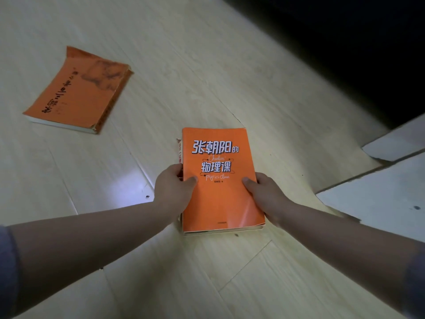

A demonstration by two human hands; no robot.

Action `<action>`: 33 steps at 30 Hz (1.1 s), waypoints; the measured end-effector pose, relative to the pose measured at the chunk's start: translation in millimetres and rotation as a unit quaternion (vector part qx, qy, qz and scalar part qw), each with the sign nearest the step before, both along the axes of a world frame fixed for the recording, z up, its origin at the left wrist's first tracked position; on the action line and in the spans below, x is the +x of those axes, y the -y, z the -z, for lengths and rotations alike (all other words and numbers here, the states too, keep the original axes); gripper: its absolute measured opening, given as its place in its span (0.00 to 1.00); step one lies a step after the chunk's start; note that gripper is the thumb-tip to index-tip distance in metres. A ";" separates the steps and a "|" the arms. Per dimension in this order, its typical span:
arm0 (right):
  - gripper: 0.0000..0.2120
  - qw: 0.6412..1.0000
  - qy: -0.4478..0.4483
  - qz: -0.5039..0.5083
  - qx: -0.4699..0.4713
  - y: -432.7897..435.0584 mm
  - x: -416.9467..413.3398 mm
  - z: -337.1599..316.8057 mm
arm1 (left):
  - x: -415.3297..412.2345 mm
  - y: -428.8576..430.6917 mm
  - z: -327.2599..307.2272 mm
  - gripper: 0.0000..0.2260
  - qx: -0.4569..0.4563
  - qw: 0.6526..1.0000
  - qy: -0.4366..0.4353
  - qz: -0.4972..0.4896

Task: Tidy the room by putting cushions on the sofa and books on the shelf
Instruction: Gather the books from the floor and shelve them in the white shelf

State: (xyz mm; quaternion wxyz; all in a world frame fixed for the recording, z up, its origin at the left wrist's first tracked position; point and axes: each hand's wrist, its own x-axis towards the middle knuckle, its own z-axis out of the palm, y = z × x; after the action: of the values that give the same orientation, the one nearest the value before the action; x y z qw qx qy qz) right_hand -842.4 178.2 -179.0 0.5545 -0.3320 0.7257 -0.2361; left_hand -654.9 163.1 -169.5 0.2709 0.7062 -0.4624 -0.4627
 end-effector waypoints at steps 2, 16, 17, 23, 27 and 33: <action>0.15 0.999 -0.042 -0.015 -0.011 0.3 2.2 -0.6 | 2.7 -4.4 -0.1 0.13 -0.011 1.000 0.008 0.027; 0.26 0.975 -0.193 -0.109 0.021 0.9 2.1 -11.3 | 10.1 -4.8 -0.6 0.10 0.054 0.998 0.006 0.030; 0.26 0.981 -0.165 -0.098 0.032 3.1 1.6 -11.8 | 9.2 -4.5 -0.1 0.11 0.063 0.998 0.000 0.030; 0.29 0.991 -0.093 -0.075 0.062 6.8 8.2 -5.0 | 5.4 -3.6 -2.0 0.15 0.071 0.996 -0.028 0.038; 0.34 0.991 -0.084 -0.056 0.082 8.8 9.7 -1.0 | 3.5 -3.4 -1.5 0.14 0.069 0.995 -0.037 0.055; 0.43 0.987 -0.123 -0.069 0.078 3.9 13.4 3.2 | 4.4 2.9 3.2 0.12 0.101 0.994 -0.012 0.031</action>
State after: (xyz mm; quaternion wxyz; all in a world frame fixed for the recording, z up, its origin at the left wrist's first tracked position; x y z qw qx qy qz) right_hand -829.1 174.3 -182.2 0.5007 -0.3633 0.7797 -0.0970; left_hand -650.5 160.2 -172.7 0.1889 0.7095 -0.4318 -0.5239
